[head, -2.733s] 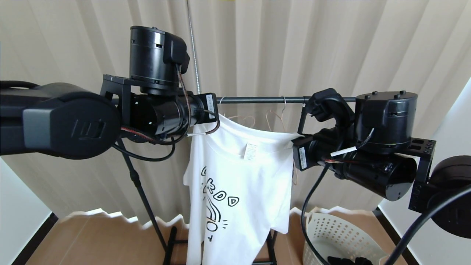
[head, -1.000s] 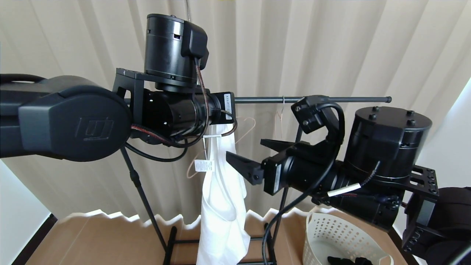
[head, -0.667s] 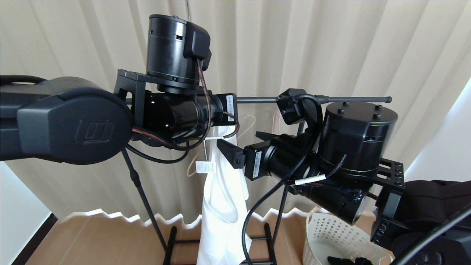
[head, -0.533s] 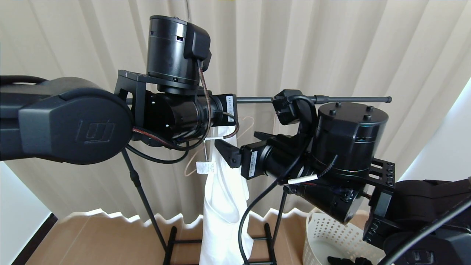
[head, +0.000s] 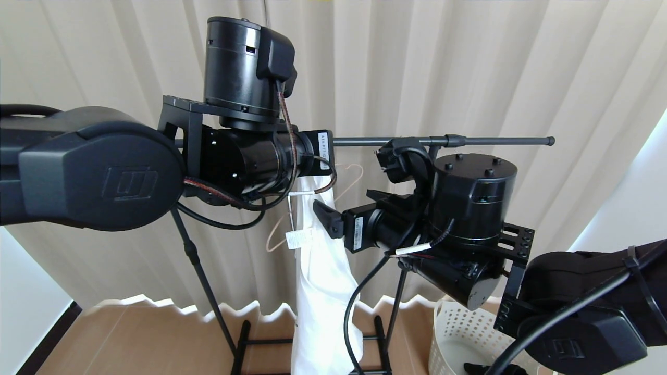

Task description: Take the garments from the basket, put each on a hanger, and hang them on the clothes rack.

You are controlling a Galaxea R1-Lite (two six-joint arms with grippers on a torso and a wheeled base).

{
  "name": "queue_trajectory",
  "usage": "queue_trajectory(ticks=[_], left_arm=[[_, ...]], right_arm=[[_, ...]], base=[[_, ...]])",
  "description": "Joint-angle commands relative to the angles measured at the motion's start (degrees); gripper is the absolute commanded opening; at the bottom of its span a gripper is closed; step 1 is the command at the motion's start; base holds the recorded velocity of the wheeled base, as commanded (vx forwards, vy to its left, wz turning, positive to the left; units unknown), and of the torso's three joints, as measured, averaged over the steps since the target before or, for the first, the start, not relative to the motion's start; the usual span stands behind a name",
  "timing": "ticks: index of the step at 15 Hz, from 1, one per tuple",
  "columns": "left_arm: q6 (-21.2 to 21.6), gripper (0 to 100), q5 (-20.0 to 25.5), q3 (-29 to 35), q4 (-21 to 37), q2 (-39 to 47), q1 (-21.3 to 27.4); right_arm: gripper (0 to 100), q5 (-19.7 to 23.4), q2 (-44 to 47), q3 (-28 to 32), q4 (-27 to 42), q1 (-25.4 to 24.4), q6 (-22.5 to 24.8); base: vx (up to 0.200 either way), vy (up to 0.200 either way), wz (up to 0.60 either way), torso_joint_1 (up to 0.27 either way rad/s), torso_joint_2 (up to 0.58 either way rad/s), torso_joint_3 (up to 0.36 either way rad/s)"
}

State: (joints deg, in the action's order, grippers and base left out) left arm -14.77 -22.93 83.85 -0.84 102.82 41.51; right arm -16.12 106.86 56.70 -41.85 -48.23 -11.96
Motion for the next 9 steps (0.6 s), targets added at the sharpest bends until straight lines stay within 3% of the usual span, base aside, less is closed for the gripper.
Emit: queue_trajectory(ticks=[1, 4, 9], left_arm=[[0.1, 0, -0.01, -0.09, -0.04, -0.33, -0.11], [0.1, 0, -0.01, 0.0, -0.04, -0.69, -0.11], [0.1, 0, -0.01, -0.18, -0.04, -1.3, -0.11]], right_arm=[[100, 0.56, 0.01, -1.06, -0.07, 2.17, 0.71], [100, 2.84, 0.01, -2.73, 0.1, 3.4, 1.76], [100, 12.95, -1.66, -10.12, -0.25, 4.63, 6.86]], base=[[0.0, 0.0, 0.0, 0.0, 0.0, 0.0], [0.0, 0.0, 0.0, 0.0, 0.0, 0.0], [0.0, 0.0, 0.0, 0.0, 0.0, 0.0]])
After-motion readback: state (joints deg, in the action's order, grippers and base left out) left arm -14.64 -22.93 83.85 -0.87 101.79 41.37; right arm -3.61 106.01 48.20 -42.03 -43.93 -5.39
